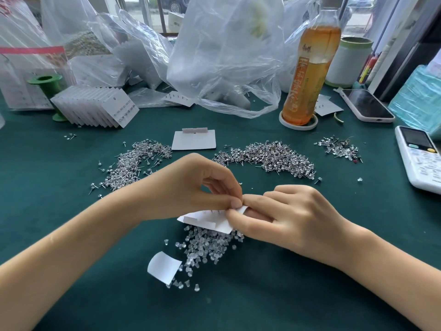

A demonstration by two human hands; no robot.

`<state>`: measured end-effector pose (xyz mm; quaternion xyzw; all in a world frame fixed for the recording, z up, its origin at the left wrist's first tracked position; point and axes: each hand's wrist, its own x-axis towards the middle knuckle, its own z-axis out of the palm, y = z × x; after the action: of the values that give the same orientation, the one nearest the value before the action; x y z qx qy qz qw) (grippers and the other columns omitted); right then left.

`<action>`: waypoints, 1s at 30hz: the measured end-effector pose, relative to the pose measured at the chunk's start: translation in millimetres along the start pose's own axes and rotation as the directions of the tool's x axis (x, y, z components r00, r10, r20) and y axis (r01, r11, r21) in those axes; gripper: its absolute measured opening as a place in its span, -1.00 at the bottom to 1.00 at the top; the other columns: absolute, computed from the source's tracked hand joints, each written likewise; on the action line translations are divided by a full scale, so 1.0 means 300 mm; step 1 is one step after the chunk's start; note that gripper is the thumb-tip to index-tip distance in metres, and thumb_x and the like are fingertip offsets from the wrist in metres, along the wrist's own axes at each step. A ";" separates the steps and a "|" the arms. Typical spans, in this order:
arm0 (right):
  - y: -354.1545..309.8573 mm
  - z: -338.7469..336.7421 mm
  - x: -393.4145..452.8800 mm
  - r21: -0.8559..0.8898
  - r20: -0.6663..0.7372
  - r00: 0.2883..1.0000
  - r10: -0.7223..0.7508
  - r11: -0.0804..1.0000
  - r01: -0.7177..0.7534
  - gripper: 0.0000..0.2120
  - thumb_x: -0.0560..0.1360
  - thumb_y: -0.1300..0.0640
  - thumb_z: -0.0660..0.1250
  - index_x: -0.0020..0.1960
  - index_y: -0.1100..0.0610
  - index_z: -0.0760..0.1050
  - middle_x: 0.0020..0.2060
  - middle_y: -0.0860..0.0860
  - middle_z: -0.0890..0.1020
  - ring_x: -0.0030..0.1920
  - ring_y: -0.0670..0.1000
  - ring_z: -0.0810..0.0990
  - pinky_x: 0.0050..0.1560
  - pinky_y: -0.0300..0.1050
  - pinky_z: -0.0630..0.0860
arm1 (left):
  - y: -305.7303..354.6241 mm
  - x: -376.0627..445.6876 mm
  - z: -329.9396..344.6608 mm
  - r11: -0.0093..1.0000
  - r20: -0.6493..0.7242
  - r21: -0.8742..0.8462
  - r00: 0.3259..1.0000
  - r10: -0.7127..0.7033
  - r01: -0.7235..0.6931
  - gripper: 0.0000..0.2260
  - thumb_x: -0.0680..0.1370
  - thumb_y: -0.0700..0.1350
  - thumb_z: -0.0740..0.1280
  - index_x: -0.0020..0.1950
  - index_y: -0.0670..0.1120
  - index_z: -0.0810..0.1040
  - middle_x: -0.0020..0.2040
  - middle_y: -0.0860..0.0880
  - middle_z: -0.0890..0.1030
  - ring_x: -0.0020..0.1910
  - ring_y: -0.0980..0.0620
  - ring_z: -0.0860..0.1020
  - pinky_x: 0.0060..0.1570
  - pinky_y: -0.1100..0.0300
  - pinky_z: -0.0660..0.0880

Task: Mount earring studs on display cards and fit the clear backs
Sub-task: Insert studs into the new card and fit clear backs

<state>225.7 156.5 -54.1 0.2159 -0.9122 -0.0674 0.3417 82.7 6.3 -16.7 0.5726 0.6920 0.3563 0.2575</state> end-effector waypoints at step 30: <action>0.066 -0.007 0.009 0.816 0.400 0.453 0.797 -0.086 -0.571 -0.84 0.52 0.27 0.33 0.07 0.09 0.51 -0.23 0.08 0.72 -0.59 -0.04 0.33 -0.47 -0.28 0.39 | -0.059 0.020 -0.028 0.857 -0.272 -0.493 0.910 -0.314 0.148 -0.62 0.39 0.07 0.34 0.06 -0.17 0.60 -0.11 -0.18 0.68 -0.18 0.02 0.67 -0.10 0.24 0.60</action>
<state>218.5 173.1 -45.4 -0.1347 -0.7190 0.6361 0.2453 64.0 9.0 -25.2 0.3350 0.6857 0.5706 0.3032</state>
